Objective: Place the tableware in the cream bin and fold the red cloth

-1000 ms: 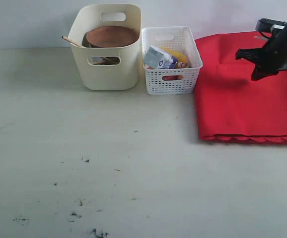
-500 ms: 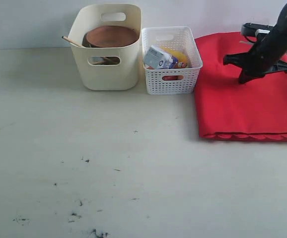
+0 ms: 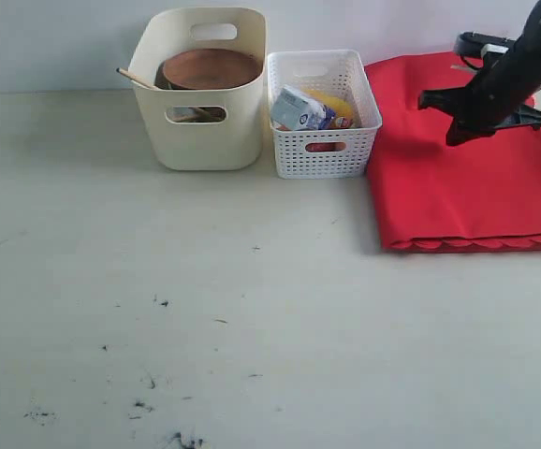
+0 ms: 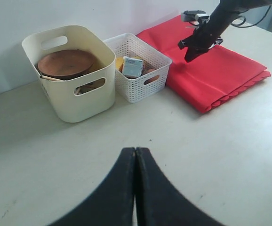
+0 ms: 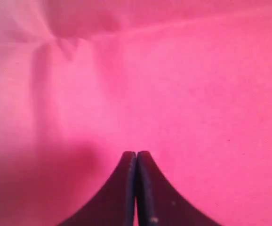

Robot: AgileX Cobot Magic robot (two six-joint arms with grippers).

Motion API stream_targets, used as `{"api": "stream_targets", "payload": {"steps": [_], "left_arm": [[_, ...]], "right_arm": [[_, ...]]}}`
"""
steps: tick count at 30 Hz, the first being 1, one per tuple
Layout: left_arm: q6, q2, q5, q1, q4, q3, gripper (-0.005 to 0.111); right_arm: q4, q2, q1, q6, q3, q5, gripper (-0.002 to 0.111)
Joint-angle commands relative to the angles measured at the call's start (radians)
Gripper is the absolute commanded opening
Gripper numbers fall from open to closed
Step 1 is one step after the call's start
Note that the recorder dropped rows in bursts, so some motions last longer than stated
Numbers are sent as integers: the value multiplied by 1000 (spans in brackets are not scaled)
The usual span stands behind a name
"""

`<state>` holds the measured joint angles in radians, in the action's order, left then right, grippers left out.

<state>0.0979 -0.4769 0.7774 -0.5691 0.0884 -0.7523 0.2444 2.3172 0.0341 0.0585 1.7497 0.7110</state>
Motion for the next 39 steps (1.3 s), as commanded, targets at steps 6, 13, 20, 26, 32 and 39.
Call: {"api": "stream_targets", "payload": {"steps": [6,13,20,26,32,39], "left_arm": [[0,4,-24,3,-24,6,0],[0,4,-24,3,-24,6,0],[0,4,-24,3,-24,6,0],[2,4,-44,3,-25,6,0],[2,4,-181,3,-25,7,0],[2,-1,-263,3,-25,7,0]], "right_arm": [[-13,-305,1,-2,14,41,0],[-16,-486,1,-2,12,133,0],[-18,-712,1,-1,2,226,0],[-18,-980,1,9,-169,207,0],[-18,-1327,1,91,-451,132,0],[-18,-1650,1,182,-680,61,0]]}}
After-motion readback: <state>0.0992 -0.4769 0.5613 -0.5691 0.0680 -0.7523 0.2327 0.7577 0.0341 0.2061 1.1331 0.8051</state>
